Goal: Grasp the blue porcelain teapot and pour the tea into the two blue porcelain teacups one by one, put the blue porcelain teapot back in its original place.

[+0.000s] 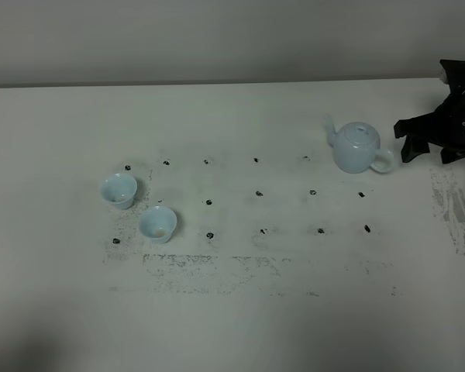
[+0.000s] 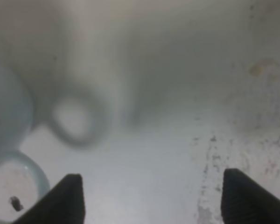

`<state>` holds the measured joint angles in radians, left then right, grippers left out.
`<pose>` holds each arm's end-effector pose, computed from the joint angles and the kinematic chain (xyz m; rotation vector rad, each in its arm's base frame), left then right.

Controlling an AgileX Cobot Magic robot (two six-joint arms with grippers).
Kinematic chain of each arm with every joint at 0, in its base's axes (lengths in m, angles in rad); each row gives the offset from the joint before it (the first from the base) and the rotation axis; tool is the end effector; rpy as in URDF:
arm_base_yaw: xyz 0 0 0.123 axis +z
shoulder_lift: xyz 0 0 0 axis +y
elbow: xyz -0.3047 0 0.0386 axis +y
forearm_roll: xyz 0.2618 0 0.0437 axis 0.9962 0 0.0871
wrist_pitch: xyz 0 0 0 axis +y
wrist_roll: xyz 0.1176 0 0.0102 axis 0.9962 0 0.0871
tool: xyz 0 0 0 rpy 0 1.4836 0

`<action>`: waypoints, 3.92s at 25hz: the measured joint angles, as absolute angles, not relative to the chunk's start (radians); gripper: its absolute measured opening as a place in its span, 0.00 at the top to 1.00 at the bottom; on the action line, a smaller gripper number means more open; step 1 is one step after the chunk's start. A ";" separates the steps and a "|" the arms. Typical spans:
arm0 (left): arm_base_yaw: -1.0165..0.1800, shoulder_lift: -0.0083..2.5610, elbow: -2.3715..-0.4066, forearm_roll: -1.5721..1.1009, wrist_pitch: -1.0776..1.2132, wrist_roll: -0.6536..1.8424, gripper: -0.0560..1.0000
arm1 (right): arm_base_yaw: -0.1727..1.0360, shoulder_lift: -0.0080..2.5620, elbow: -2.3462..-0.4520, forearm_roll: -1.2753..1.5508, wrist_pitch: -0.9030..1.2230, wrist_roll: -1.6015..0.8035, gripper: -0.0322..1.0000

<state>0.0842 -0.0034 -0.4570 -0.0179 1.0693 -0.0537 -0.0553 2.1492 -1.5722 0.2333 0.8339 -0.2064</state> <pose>0.0127 -0.0008 0.2572 -0.1437 2.0874 -0.0032 0.4725 -0.0059 0.1385 -0.0220 2.8642 0.2273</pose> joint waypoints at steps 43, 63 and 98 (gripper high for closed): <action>0.084 -0.003 -0.457 -0.018 1.069 -0.055 0.24 | 0.127 1.897 -1.578 0.307 1.110 -0.085 0.40; 0.084 -0.003 -0.457 -0.018 1.069 -0.055 0.24 | 0.214 2.066 -1.672 0.213 1.118 0.131 0.47; 0.084 -0.003 -0.457 -0.018 1.069 -0.055 0.24 | 0.214 2.189 -1.673 0.176 1.013 0.143 0.47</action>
